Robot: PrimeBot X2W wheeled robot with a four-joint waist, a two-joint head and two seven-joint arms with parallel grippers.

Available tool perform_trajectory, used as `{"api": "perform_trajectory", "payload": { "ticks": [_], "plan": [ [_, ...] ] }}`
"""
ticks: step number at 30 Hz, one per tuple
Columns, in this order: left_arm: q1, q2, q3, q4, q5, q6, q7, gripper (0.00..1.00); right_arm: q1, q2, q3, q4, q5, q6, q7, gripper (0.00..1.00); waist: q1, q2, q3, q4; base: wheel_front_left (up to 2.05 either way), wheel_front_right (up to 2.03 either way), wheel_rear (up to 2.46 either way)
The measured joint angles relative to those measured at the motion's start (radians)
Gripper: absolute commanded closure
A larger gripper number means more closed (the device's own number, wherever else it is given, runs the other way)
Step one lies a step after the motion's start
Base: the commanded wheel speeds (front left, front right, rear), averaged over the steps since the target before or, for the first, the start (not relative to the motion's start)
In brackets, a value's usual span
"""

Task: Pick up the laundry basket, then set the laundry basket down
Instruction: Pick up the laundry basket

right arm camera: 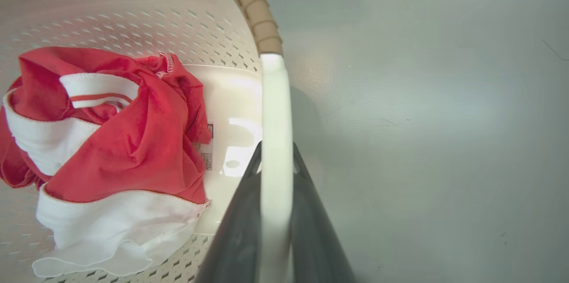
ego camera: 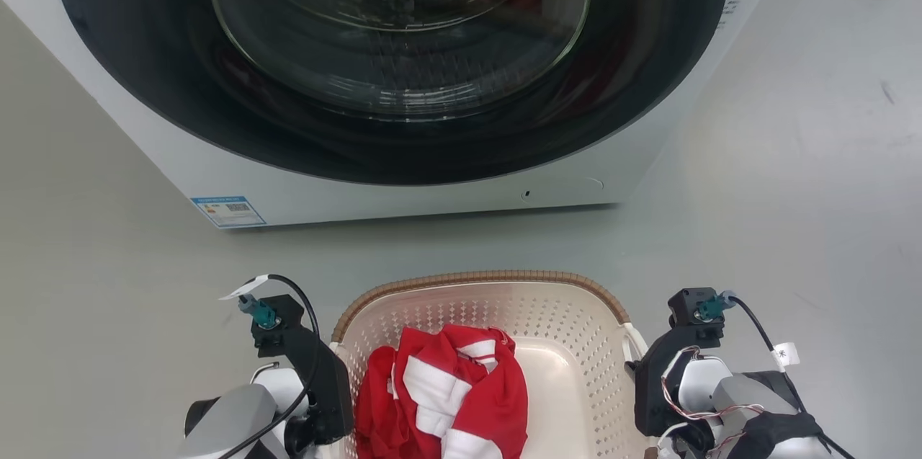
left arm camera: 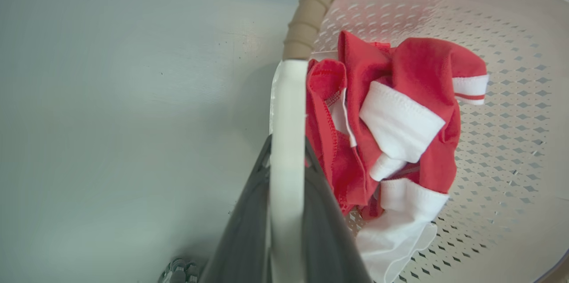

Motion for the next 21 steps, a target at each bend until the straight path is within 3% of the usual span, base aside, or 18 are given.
{"api": "perform_trajectory", "payload": {
  "ticks": [21],
  "plan": [
    [0.003, 0.000, -0.018, 0.020, -0.002, 0.010, 0.173, 1.00, 0.000, 0.015, 0.013, 0.056, 0.044, 0.007, 0.133, 1.00, 0.0001, -0.0001, -0.199, -0.013, 0.00, 0.00, 0.00]
  ]
}}
